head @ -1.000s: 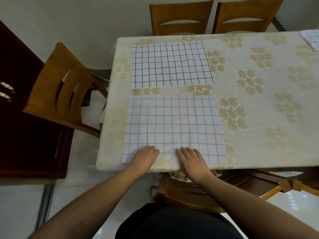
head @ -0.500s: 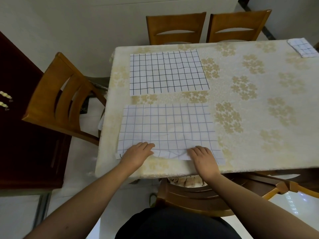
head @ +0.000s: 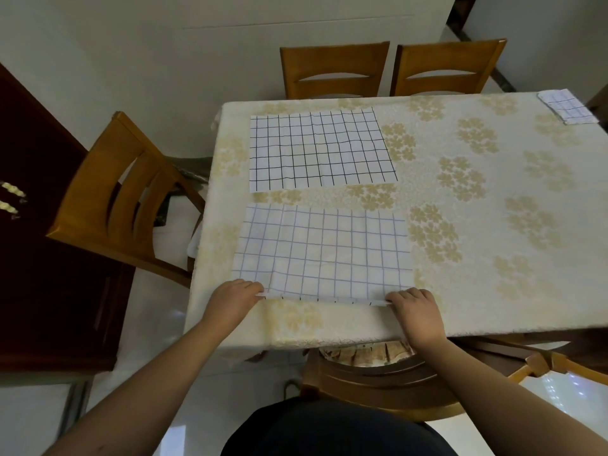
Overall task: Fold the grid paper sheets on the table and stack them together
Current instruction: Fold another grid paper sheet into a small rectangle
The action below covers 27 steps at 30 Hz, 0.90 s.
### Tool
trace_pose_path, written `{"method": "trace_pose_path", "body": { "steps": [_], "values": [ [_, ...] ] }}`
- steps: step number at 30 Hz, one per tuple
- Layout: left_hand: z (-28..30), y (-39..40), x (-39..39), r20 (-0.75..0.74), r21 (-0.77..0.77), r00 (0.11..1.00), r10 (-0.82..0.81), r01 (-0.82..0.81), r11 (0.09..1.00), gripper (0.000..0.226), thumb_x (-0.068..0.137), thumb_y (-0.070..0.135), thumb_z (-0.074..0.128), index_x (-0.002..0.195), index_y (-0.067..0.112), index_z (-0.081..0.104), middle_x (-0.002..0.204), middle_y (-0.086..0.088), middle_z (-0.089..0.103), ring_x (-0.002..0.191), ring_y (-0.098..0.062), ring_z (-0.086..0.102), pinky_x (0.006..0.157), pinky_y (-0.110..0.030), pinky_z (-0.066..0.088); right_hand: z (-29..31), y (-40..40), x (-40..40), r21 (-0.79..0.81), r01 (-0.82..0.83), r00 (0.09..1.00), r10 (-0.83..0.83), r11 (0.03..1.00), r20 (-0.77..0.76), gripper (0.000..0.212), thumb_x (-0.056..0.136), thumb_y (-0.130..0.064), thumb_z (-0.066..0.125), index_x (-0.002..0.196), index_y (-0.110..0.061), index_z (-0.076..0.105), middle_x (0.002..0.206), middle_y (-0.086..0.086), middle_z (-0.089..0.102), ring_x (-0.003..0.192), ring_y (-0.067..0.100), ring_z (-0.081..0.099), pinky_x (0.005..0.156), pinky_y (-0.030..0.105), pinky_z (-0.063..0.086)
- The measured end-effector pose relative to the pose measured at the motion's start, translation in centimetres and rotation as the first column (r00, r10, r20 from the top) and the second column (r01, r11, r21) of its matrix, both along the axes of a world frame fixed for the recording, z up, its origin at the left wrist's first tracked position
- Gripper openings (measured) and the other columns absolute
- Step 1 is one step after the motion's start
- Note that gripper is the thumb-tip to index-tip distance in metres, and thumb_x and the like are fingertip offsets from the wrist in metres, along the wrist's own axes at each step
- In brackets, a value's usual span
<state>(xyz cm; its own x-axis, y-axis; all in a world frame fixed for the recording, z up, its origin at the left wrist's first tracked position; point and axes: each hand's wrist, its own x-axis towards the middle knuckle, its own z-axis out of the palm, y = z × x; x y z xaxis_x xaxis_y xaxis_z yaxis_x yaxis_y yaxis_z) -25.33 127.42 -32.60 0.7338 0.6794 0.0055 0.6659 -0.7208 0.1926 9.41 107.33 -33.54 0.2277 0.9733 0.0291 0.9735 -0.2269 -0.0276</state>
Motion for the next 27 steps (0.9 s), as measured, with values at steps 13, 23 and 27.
{"method": "trace_pose_path", "body": {
  "steps": [13,23,27],
  "values": [
    [0.9,3.1,-4.9,0.096,-0.038,0.992,0.085,-0.082,0.996,0.009,0.078,0.013,0.079,0.083,0.019,0.074,0.078,0.007,0.071,0.07,-0.018,0.066,0.065,-0.031,0.045,1.7,-1.2,2.9,0.151,0.101,0.991,-0.087,0.983,-0.1,0.023,0.069,-0.008,0.084,0.085,-0.02,0.073,0.077,-0.004,0.071,0.072,0.024,0.066,0.068,0.037,0.046],
    [2.9,2.2,-6.5,0.049,-0.456,0.983,0.177,-0.136,0.88,0.021,0.09,0.027,0.067,0.083,0.046,0.06,0.084,0.022,0.067,0.083,0.007,0.059,0.07,-0.016,0.047,2.4,-2.8,4.2,-0.036,0.219,0.83,-0.205,0.975,-0.518,0.012,0.083,-0.016,0.075,0.085,-0.027,0.071,0.084,-0.013,0.07,0.079,0.004,0.063,0.067,0.016,0.041],
    [4.1,3.1,-4.0,0.239,-0.602,0.864,0.443,-0.227,0.766,0.003,0.088,0.017,0.069,0.087,0.02,0.068,0.083,0.01,0.069,0.083,0.002,0.062,0.067,-0.014,0.045,3.6,-1.3,3.9,-0.049,0.441,0.554,-0.315,0.896,-0.77,0.005,0.084,-0.021,0.074,0.085,-0.024,0.07,0.086,-0.012,0.07,0.083,0.002,0.062,0.069,0.02,0.044]
  ]
}}
